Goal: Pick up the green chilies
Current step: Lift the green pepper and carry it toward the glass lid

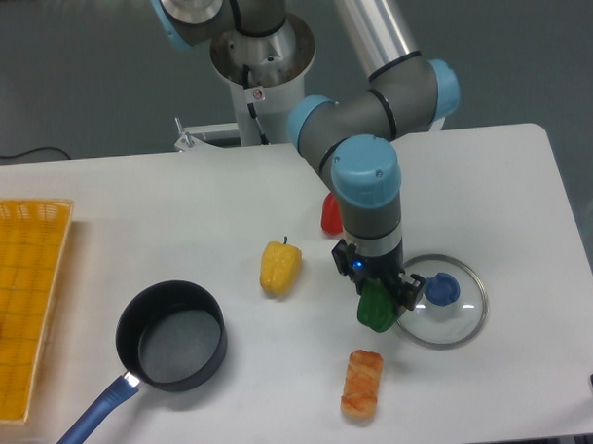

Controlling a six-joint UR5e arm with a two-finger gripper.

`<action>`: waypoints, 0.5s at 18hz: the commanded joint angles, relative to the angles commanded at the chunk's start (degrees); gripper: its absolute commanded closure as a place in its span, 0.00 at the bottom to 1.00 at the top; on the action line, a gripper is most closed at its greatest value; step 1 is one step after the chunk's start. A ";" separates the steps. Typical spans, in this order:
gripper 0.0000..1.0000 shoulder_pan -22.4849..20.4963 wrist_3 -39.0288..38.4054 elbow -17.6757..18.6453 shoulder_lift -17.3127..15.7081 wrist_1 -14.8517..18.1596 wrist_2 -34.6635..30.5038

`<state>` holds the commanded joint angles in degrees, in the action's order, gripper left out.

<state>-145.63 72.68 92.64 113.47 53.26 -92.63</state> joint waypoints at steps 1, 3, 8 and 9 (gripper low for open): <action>0.49 -0.44 0.62 0.09 -0.53 0.53 -0.70; 0.49 -0.70 1.85 -0.09 -0.97 1.15 -1.41; 0.49 -1.06 2.21 -0.09 -1.50 1.15 -1.32; 0.49 -1.06 2.21 -0.09 -1.50 1.15 -1.41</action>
<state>-146.69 74.88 92.55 111.97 54.40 -94.04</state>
